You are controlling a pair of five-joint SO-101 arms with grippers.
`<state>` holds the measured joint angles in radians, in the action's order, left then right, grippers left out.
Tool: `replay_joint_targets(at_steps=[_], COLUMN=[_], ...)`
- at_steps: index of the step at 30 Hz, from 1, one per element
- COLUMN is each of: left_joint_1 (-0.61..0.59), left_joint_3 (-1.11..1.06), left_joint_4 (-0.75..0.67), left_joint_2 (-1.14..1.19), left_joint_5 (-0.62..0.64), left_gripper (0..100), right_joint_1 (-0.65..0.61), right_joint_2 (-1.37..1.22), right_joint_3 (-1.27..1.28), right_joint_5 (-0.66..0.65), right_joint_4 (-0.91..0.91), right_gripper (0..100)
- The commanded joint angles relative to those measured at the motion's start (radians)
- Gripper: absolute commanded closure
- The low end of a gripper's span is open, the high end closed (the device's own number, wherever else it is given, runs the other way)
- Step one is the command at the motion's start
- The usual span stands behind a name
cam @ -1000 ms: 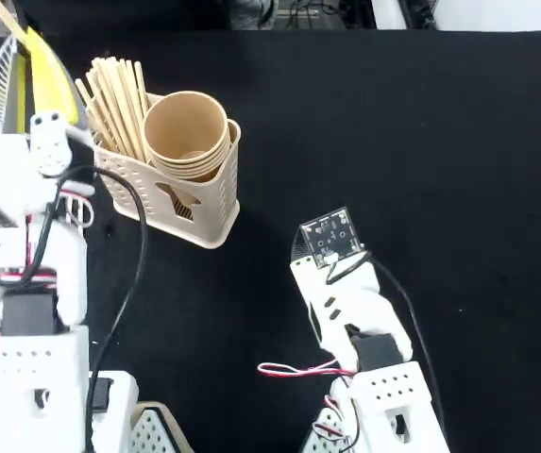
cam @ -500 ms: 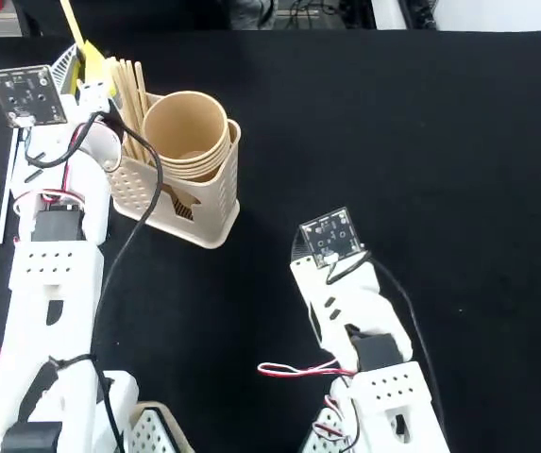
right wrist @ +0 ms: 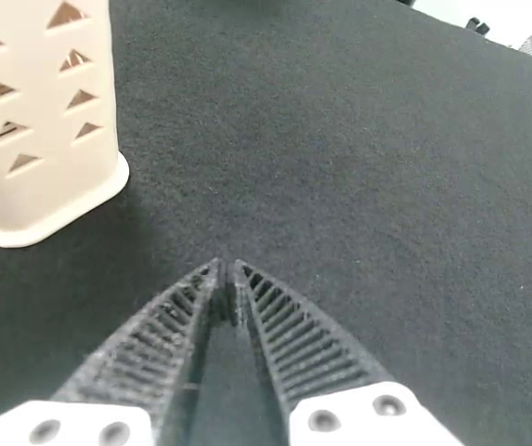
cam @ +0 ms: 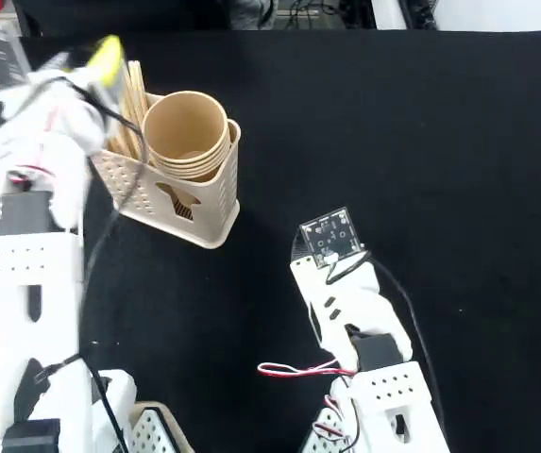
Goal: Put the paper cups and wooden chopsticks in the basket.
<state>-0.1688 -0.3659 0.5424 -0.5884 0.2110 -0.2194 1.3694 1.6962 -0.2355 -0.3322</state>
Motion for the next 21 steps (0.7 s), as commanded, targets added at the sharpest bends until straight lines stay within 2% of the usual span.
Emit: replay_joint_targets(at_steps=[1,6,9,14,21], left_joint_1=[-0.166,-0.292,-0.325,-0.369,-0.397], left_joint_3=[0.317,0.668,0.776,0.888,1.106], left_joint_4=[0.278,0.690,0.829,0.853,0.852], left_joint_2=[0.011,0.193,0.374,0.694,1.123], left_joint_5=[-0.083,-0.201,-0.321,-0.431,-0.473], left_gripper=[77,77,77,77,77], right_joint_1=[0.005,0.005,0.005,0.005,0.005], right_joint_2=[0.007,0.007,0.007,0.007,0.007], right_joint_3=[-0.001,-0.001,-0.001,-0.001,-0.001], right_joint_5=[-0.009,-0.009,-0.009,-0.009,-0.009], right_joint_4=[0.003,0.003,0.003,0.002,0.003], right_gripper=[98.3,98.3,98.3,98.3,98.3])
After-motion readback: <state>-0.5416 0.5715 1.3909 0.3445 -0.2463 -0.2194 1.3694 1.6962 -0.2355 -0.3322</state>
